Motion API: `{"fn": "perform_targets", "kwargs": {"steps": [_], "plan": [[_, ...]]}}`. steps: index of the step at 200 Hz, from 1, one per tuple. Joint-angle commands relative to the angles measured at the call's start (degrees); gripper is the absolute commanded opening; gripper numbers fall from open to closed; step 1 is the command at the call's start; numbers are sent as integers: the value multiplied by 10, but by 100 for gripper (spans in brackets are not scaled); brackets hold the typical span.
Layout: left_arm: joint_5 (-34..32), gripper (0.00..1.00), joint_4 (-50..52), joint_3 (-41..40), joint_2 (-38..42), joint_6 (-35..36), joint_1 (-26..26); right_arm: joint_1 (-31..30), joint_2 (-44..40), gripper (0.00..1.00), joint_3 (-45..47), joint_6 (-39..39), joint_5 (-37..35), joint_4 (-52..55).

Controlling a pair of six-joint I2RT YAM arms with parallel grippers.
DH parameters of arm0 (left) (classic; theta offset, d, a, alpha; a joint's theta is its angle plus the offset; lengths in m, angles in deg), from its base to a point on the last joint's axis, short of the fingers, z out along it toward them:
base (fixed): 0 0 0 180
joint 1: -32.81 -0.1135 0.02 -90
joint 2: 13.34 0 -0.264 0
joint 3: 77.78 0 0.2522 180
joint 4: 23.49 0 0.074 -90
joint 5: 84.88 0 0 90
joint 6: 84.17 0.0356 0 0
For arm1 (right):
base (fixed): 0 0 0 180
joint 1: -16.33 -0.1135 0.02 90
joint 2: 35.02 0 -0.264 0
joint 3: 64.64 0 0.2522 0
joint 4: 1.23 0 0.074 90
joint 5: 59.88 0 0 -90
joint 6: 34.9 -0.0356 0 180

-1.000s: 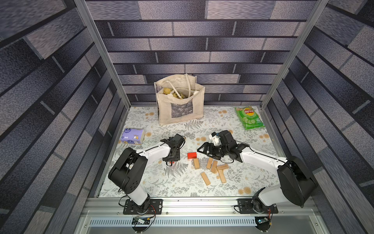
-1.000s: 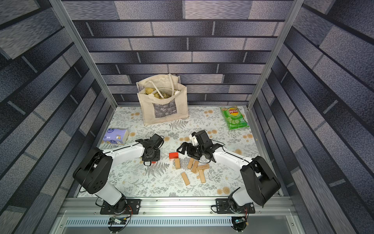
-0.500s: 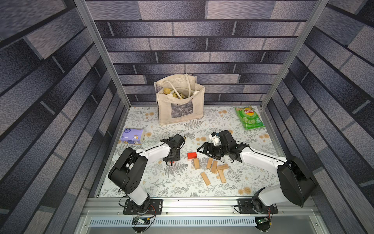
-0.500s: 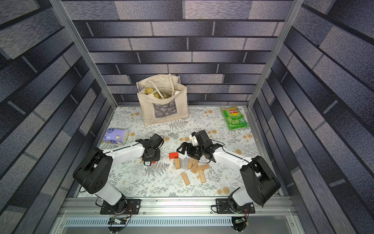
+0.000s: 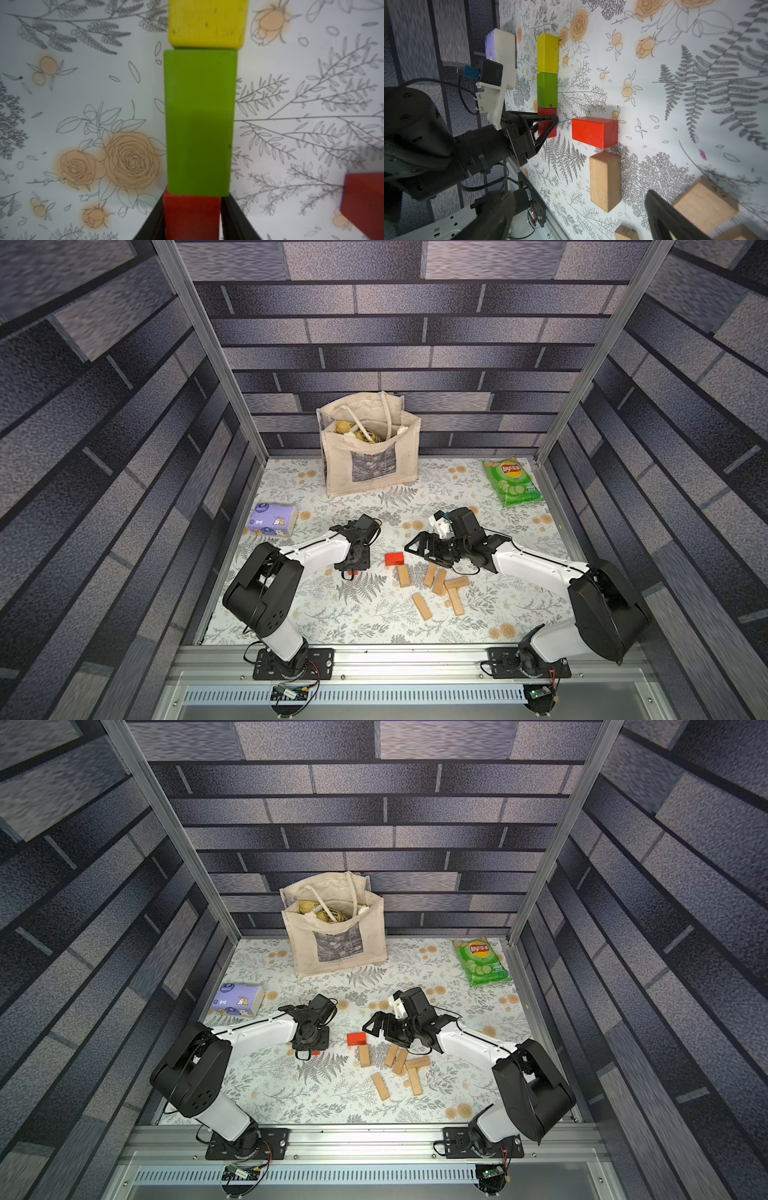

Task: Assemble the letter k with building blocks
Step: Assemble the building block at the center of the board.

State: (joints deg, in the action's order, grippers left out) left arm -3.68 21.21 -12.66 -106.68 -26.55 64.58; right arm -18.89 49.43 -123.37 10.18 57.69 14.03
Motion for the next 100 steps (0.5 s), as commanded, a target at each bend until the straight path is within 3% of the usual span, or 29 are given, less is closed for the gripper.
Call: {"fn": "perform_targets", "kwargs": {"steps": [1, 100], "plan": [[-5, 42, 11, 7, -11, 12, -2, 4, 6, 100, 7, 3, 10, -9], [-10, 42, 10, 8, -15, 16, 0, 4, 11, 100, 11, 1, 11, -15]]}}
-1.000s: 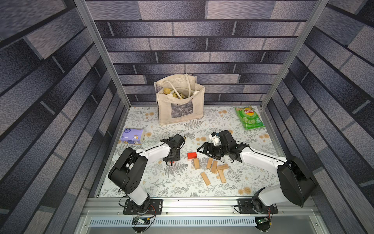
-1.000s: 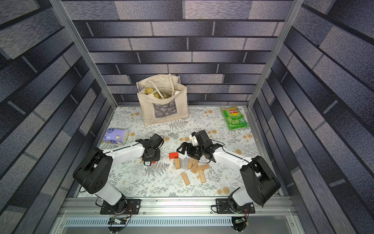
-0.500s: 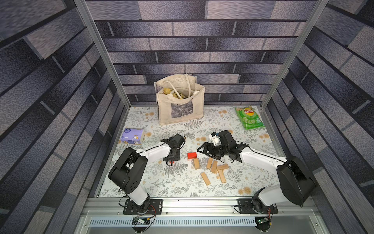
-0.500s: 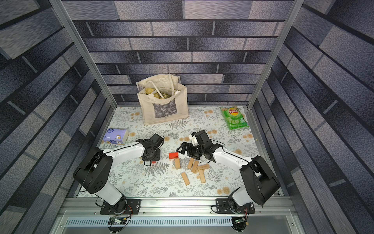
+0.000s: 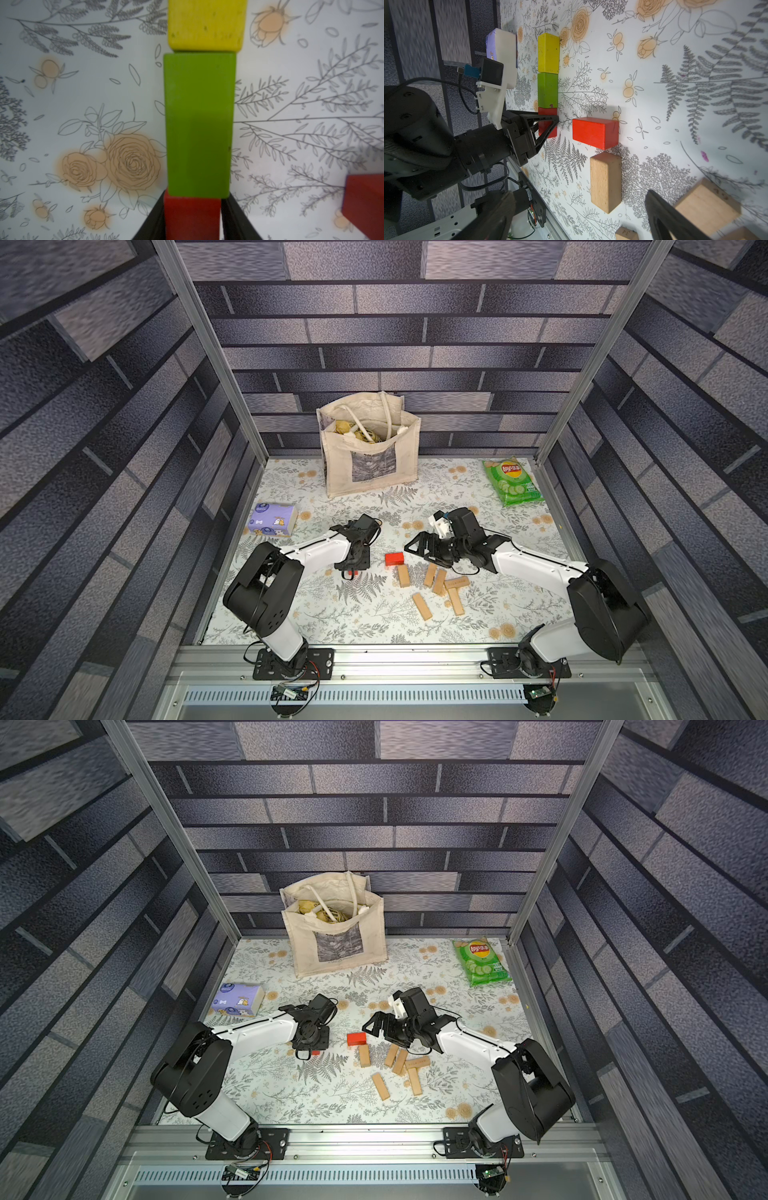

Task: Assemble the letter k with building blocks
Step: Assemble the building block at the center of the board.

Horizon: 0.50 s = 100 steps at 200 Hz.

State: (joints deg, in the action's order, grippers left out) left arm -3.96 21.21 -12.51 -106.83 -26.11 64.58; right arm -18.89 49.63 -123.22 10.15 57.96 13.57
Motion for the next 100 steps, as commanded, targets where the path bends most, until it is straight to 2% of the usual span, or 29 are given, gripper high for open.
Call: {"fn": "perform_targets", "kwargs": {"steps": [1, 43, 52, 65, 100], "plan": [[-6, 42, 10, 7, -13, 11, 0, 4, 8, 100, 10, 1, 9, -10], [-5, 37, 11, 9, -17, 12, 1, 4, 11, 100, 11, -3, 10, -16], [-7, 39, 13, 10, -17, 11, 1, 5, 11, 100, 11, -3, 10, -16], [-16, 49, 19, 11, -19, 7, 2, 4, 11, 100, 11, -2, 10, -17], [-21, 50, 22, 12, -18, 8, 2, 4, 12, 100, 11, -2, 11, -17]]}}
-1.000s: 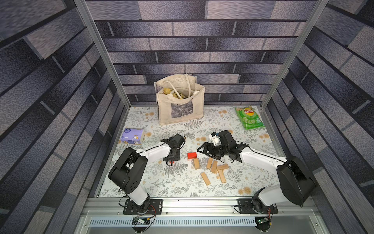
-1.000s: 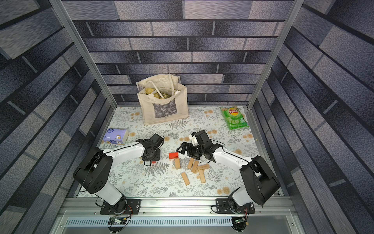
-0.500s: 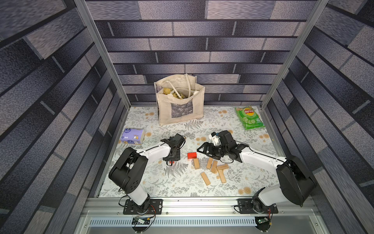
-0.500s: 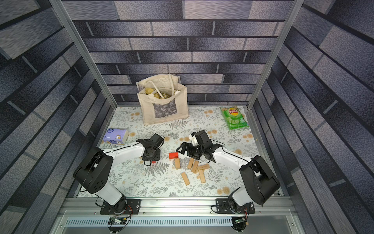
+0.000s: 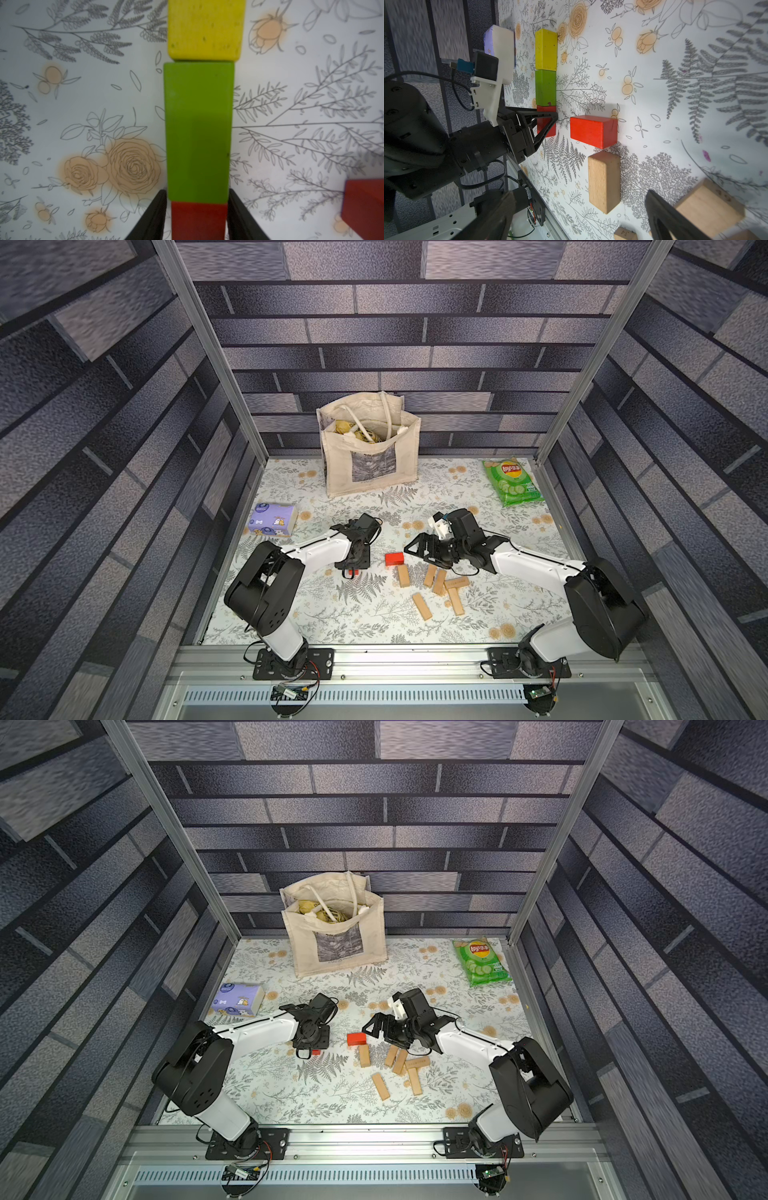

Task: Assemble the letter k with building blocks
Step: Assemble the building block at the center of the board.

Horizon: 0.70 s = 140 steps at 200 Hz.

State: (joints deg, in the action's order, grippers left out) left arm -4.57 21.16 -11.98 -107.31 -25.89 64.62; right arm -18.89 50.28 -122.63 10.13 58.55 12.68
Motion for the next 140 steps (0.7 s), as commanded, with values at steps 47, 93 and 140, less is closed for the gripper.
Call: {"fn": "perform_targets", "kwargs": {"steps": [47, 93, 140], "plan": [[-19, 51, 25, 9, -12, 8, 2, 4, 5, 100, 4, -2, 5, -6], [-7, 55, 18, 8, 9, 32, 2, 4, 18, 100, 2, -5, 7, -13], [2, 56, 30, 26, 35, 65, 6, 4, -2, 100, 14, -5, 1, -7]]}}
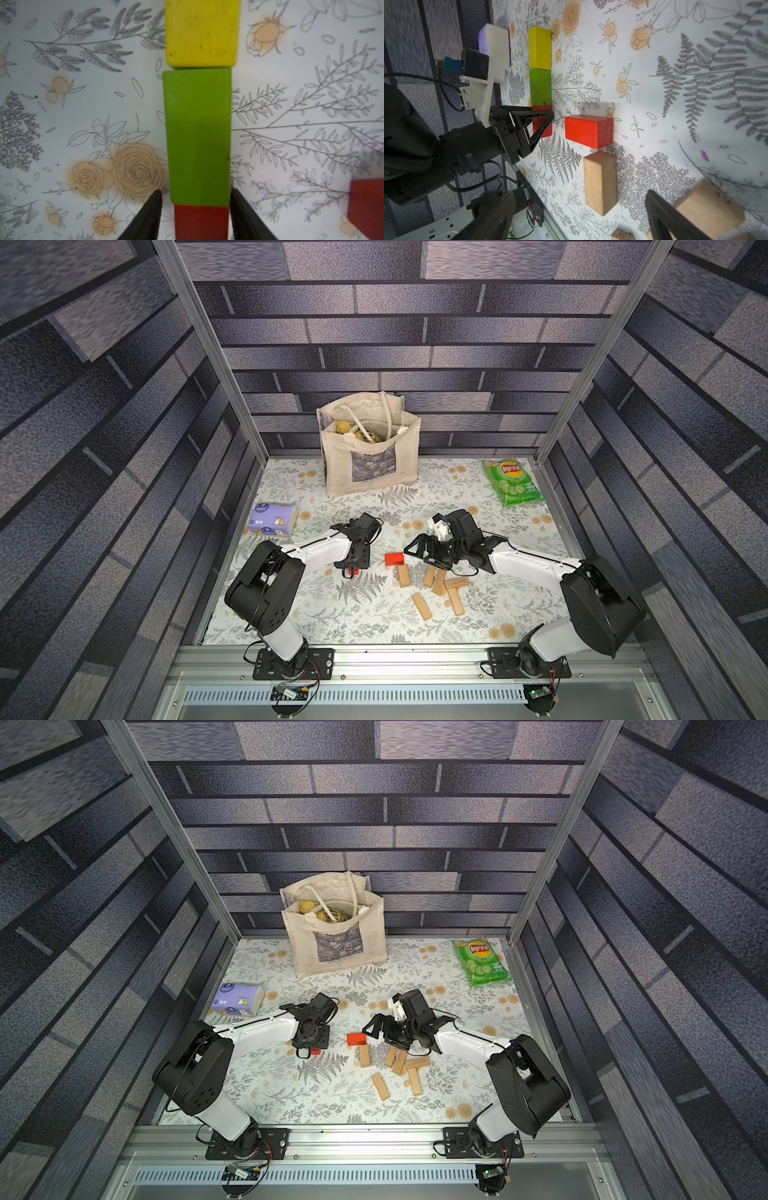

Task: Assemble the letter k with building blocks
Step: Assemble the building block at the center of the board, then pick up the building block from the center of the board.

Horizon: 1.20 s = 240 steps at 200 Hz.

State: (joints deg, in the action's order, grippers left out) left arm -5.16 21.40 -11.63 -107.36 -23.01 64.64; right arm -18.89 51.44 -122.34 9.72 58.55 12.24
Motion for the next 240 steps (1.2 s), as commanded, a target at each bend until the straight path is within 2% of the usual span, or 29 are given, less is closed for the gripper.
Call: {"fn": "perform_targets", "kwargs": {"steps": [1, 23, 52, 79, 104, 125, 157, 181, 202, 219, 240], "plan": [[8, 56, 29, 24, 37, 37, 7, 4, -14, 100, 11, -1, 1, -3], [-13, 58, 62, 41, 88, 54, 22, 4, -35, 100, 13, 9, -11, 18], [5, 63, 61, 36, 162, 91, 37, 4, -85, 100, 32, 17, -23, 31], [84, 69, 30, 8, 226, 142, 51, 5, -130, 100, 49, 38, -58, 60], [166, 74, 14, 2, 245, 210, 79, 4, -187, 100, 77, 38, -66, 60], [169, 74, 7, 14, 215, 270, 131, 6, -226, 100, 98, 50, -84, 81], [71, 70, 39, 79, 110, 314, 173, 25, -238, 100, 117, 48, -60, 103], [44, 68, 14, 93, 63, 330, 168, 57, -253, 100, 155, 19, -24, 56], [34, 68, 28, 114, 38, 349, 165, 63, -276, 100, 158, 29, -23, 76], [43, 69, 19, 110, 29, 377, 151, 69, -293, 100, 169, 40, -30, 79], [63, 69, 15, 107, 26, 394, 130, 84, -283, 100, 168, 32, -3, 75]]}}
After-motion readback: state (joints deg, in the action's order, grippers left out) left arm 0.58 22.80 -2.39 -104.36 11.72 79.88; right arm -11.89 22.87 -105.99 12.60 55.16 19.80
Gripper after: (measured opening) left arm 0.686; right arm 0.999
